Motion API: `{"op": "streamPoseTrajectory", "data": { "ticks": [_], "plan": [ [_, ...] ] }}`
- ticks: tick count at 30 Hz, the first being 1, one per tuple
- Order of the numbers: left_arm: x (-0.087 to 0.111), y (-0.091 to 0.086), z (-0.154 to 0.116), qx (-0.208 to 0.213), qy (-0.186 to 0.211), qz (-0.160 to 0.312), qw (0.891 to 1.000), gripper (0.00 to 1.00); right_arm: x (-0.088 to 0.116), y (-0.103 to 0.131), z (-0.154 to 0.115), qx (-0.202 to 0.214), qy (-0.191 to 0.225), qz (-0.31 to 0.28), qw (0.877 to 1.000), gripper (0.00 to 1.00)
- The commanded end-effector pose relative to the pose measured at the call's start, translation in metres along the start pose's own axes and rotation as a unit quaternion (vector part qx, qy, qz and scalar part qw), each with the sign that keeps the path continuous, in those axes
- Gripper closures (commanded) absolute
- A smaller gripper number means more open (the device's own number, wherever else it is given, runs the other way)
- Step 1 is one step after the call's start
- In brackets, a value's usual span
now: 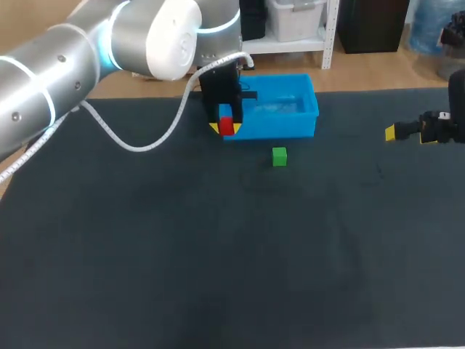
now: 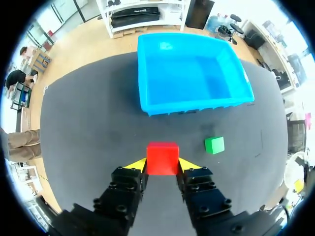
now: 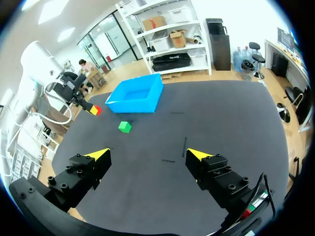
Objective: Use the left arm to pick the red cube and place it into the blue plastic box first, then use the right arm to grasp the green cube and put it into the same blue plastic box after the first action is fully finished.
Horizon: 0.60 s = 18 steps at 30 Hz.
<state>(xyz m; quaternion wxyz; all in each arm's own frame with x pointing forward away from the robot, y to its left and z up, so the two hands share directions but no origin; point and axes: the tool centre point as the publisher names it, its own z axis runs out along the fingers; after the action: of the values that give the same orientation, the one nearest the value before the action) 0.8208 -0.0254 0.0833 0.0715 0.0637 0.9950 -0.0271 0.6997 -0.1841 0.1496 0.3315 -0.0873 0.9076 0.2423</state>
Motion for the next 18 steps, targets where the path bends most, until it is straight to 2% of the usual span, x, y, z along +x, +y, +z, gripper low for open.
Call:
{"op": "streamPoseTrajectory", "data": {
  "ticks": [1, 18],
  "plan": [
    [0.003, 0.002, -0.006, 0.006, -0.007, 0.001, 1.000, 1.00, 0.000, -0.001, 0.000, -0.001, 0.000, 0.000, 1.000, 0.00],
    [-0.007, 0.011, -0.034, 0.023, -0.029, 0.017, 0.999, 1.00, 0.000, -0.001, 0.000, -0.001, 0.000, 0.000, 1.000, 0.00]
  ]
}}
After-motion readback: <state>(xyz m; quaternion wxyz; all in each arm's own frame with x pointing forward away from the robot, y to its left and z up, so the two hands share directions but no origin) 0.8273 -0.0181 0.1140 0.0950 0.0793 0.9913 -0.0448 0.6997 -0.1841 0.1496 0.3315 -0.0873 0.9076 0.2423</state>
